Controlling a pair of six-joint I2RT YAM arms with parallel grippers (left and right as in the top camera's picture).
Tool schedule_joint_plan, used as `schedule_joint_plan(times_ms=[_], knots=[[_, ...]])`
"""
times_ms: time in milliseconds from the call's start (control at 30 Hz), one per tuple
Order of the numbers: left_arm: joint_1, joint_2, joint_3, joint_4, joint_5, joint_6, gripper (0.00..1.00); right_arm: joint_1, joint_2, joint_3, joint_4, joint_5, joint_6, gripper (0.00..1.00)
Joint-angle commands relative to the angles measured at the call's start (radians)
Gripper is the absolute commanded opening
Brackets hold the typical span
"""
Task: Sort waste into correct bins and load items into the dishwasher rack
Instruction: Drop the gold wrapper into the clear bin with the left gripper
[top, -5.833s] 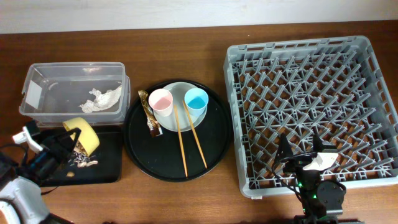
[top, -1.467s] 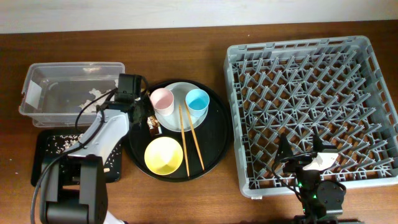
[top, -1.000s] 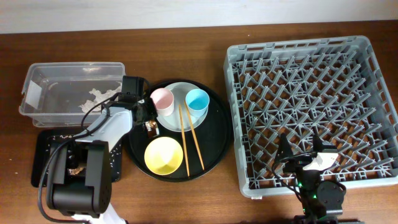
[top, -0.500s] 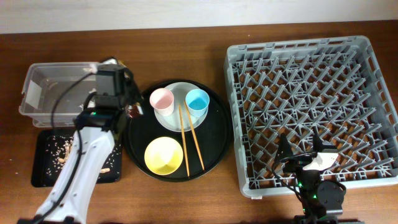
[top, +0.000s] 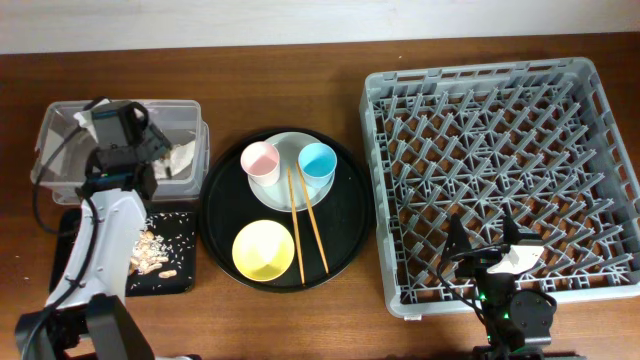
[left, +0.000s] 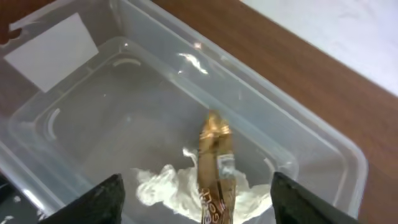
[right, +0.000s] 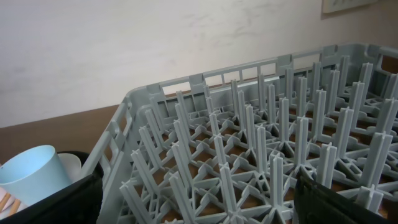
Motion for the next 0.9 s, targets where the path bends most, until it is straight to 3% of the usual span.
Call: schedule_joint_plan(times_ms=[0,167,333,500,700,867], knots=[[0.020,-0.019,0.006,0.014,0.176,0.006,0.75,-0.008,-0.009,-0.007,-0.003,0.002,0.004,0.98],[-0.009,-0.120,0.006,-0.060,0.435,0.005,0.75,-0.008,-0.009,-0.007,-0.003,0.002,0.004,0.98],[-0.137,-0.208,0.006,-0.301,0.576,0.005,0.73,-0.008,-0.009,-0.007,-0.003,0.002,0.004,0.98],[-0.299,-0.208,0.002,-0.479,0.536,0.006,0.74,-0.008,-0.009,-0.007,-0.003,0.002,0.004,0.98],[-0.463,-0.208,-0.001,-0.519,0.369,0.006,0.75,-0.008,-0.009,-0.007,-0.003,0.002,0.004,0.98],[-0.498,-0.208,-0.001,-0.535,0.353,0.006,0.77,-0.008,-0.009,-0.007,-0.003,0.002,0.004,0.98]])
